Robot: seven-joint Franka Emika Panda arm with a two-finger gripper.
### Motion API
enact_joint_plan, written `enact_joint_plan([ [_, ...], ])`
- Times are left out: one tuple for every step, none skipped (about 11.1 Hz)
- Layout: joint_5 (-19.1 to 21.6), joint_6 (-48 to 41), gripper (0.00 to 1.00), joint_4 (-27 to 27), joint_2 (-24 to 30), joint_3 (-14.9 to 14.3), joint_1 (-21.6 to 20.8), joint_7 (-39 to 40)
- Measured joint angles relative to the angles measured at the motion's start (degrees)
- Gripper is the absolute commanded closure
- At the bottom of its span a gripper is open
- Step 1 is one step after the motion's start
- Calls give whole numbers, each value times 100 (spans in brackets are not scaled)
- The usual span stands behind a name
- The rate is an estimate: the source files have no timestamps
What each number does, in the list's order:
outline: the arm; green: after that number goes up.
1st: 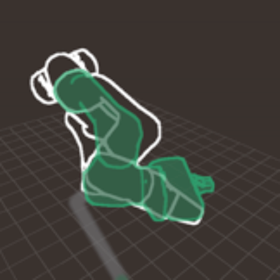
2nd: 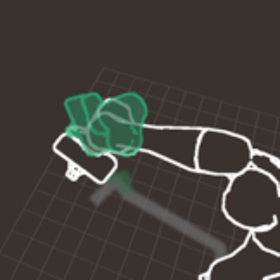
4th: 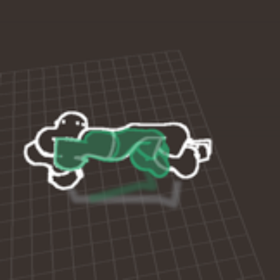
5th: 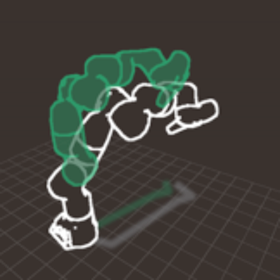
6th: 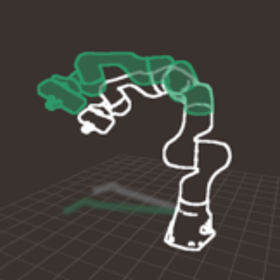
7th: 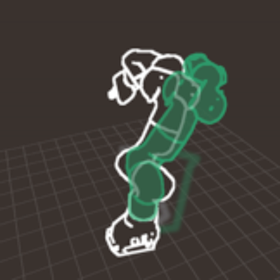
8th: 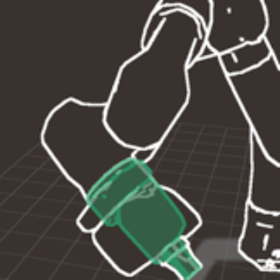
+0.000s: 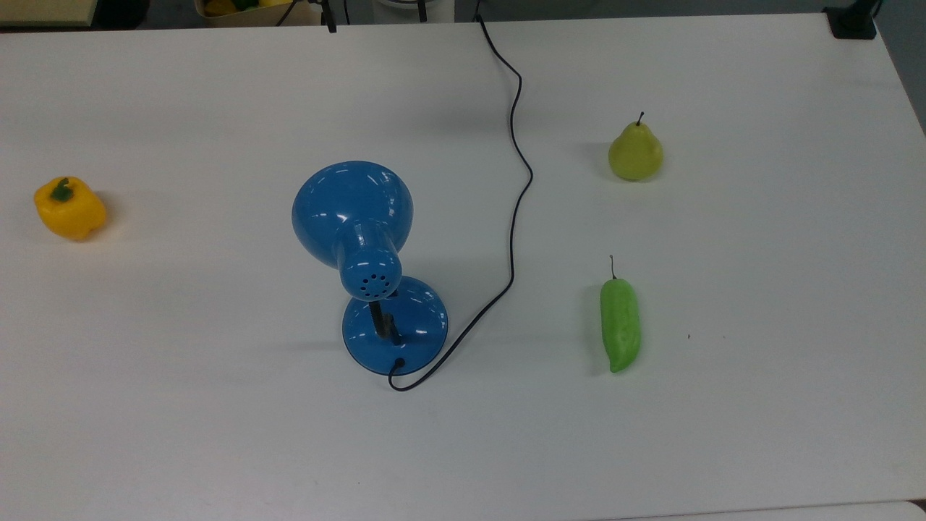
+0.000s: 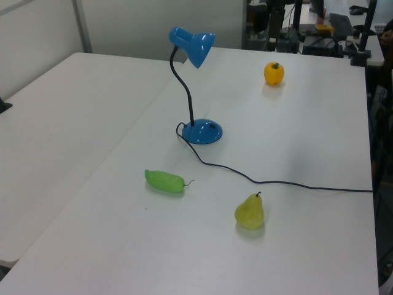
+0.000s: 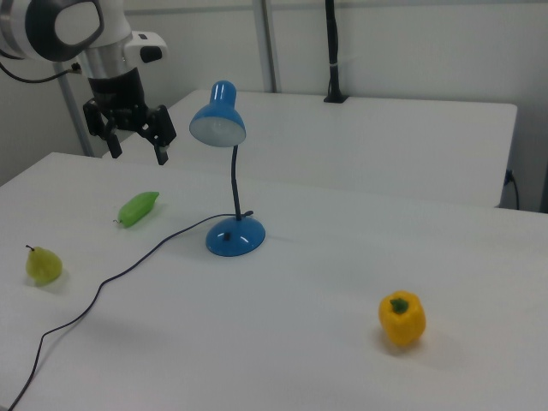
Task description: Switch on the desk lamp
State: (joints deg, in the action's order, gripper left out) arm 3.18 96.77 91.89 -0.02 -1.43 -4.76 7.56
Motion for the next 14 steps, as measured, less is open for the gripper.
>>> enact_joint_plan([
  [0, 0, 0, 0, 0, 0, 0, 0],
  [0, 0, 0, -1, 0, 0, 0, 2],
  [0, 0, 0, -1, 1, 0, 0, 3],
  [0, 0, 0, -1, 1, 0, 0, 3],
  [0, 0, 7, -1, 1, -1, 0, 3],
  [0, 0, 17, -1, 1, -1, 0, 4],
  [0, 0, 26, -1, 1, -1, 0, 11],
  [0, 0, 36, -1, 1, -1, 0, 14],
  [0, 0, 46, -1, 1, -1, 0, 23],
  [0, 0, 58, -1, 1, -1, 0, 36],
  [0, 0, 69, -1, 1, -1, 0, 80],
  [0, 0, 78, -1, 1, -1, 0, 115],
  [0, 0, 80, 0, 1, -1, 0, 126],
  [0, 0, 83, 0, 1, -1, -1, 131],
])
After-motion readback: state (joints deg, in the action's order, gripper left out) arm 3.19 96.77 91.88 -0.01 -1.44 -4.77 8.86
